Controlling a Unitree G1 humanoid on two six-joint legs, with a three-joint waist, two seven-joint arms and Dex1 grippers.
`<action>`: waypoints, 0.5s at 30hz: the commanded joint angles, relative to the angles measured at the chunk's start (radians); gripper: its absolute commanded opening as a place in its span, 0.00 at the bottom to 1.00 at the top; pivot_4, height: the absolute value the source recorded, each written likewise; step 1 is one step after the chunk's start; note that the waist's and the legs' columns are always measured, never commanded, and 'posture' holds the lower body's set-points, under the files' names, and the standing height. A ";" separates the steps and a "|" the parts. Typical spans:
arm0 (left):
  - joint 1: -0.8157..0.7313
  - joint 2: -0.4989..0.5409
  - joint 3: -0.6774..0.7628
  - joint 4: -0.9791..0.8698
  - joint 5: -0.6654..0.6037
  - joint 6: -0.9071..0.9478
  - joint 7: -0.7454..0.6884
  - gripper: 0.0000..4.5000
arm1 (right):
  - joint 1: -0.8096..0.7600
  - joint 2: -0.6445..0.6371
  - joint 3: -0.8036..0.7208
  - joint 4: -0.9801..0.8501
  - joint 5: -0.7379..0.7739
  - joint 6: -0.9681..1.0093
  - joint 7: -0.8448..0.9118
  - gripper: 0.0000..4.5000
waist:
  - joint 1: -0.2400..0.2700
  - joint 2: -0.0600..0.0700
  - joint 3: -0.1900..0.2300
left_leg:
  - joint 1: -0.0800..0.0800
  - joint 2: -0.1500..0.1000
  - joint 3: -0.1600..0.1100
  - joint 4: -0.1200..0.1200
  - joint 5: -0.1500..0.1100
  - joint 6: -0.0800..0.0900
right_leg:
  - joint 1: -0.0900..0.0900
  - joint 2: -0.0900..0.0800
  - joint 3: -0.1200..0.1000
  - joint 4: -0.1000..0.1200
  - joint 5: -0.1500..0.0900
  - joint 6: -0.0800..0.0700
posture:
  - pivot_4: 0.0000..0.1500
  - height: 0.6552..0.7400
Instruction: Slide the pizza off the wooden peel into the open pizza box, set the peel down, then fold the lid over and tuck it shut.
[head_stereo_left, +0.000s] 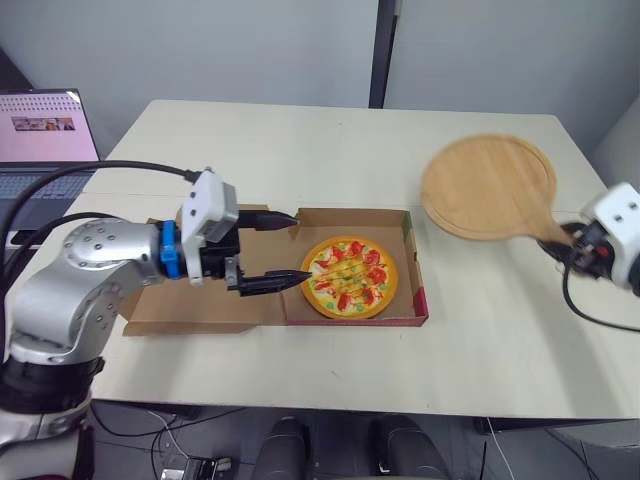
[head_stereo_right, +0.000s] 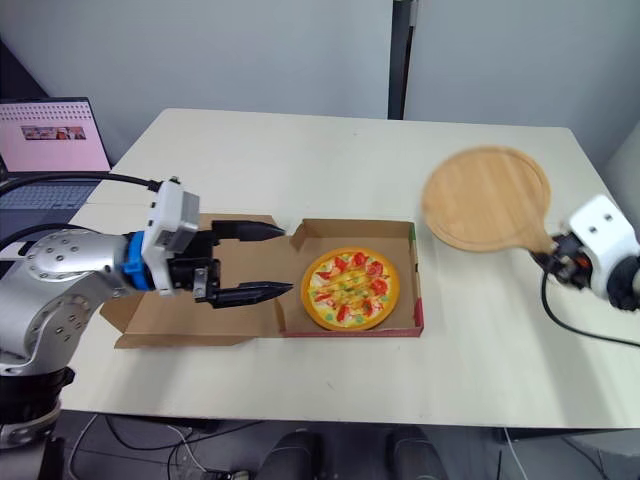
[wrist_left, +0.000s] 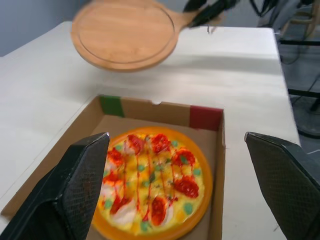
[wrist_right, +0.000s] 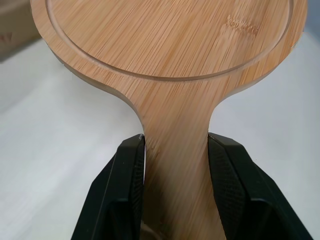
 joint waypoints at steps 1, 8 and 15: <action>-0.052 -0.038 -0.044 0.027 0.026 -0.043 -0.018 1.00 | 0.044 0.059 -0.106 -0.129 0.028 0.106 -0.083 0.35 | -0.008 0.000 0.000 | 0.000 -0.001 0.000 0.001 0.000 0.000 | 0.000 0.000 0.000 0.002 0.000 0.000 | 1.00 0.90; -0.134 -0.119 -0.113 0.104 0.049 -0.083 -0.074 1.00 | 0.197 0.194 -0.100 -0.244 0.028 0.144 -0.180 0.35 | -0.015 0.001 0.000 | 0.003 0.000 0.000 0.001 0.000 0.000 | -0.001 0.003 0.001 0.007 -0.003 0.004 | 1.00 0.90; -0.177 -0.164 -0.127 0.141 0.052 -0.102 -0.111 1.00 | 0.228 0.288 -0.058 -0.213 0.021 0.115 -0.262 0.35 | -0.014 0.001 -0.001 | 0.003 0.000 0.000 0.001 0.000 0.000 | -0.001 0.004 0.002 0.008 -0.003 0.005 | 1.00 0.90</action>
